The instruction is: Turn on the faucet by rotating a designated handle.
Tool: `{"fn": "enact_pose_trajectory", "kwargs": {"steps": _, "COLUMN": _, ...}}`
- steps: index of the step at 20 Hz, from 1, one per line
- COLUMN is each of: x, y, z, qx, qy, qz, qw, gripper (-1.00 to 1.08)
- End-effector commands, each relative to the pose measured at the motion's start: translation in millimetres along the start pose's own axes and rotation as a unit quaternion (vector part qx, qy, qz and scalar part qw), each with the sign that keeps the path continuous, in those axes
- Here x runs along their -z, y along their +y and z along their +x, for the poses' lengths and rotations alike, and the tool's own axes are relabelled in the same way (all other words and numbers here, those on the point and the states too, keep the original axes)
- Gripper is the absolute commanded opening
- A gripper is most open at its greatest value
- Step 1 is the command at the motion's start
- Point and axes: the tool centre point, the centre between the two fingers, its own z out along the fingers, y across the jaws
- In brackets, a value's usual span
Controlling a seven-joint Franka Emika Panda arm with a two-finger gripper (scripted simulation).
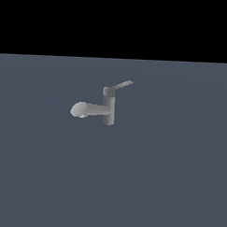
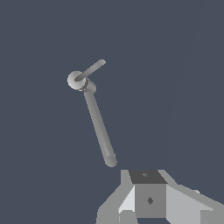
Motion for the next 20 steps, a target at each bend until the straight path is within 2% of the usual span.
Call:
{"fn": "enact_pose_trajectory", "kwargs": {"steps": 1, "x": -9.8, "y": -7.9, "z": 15.5, "qx": -0.037, "qy": -0.001, "qz": 0.002, "qw": 0.9993, "gripper": -1.00}}
{"fn": "enact_pose_trajectory", "kwargs": {"steps": 5, "x": -27.1, "y": -19.3, "z": 39.6, "qx": -0.096, "qy": -0.002, "qz": 0.004, "qw": 0.9954, "gripper": -1.00}}
{"fn": "enact_pose_trajectory", "kwargs": {"steps": 10, "x": -51.6, "y": -32.0, "z": 69.2, "qx": -0.169, "qy": -0.001, "qz": 0.004, "qw": 0.9855, "gripper": -1.00}}
{"fn": "enact_pose_trajectory", "kwargs": {"steps": 15, "x": -79.1, "y": -43.0, "z": 97.9, "qx": -0.242, "qy": 0.002, "qz": 0.003, "qw": 0.9703, "gripper": -1.00}}
{"fn": "enact_pose_trajectory", "kwargs": {"steps": 20, "x": -109.4, "y": -52.0, "z": 125.3, "qx": -0.312, "qy": 0.006, "qz": 0.002, "qw": 0.9500, "gripper": -1.00}}
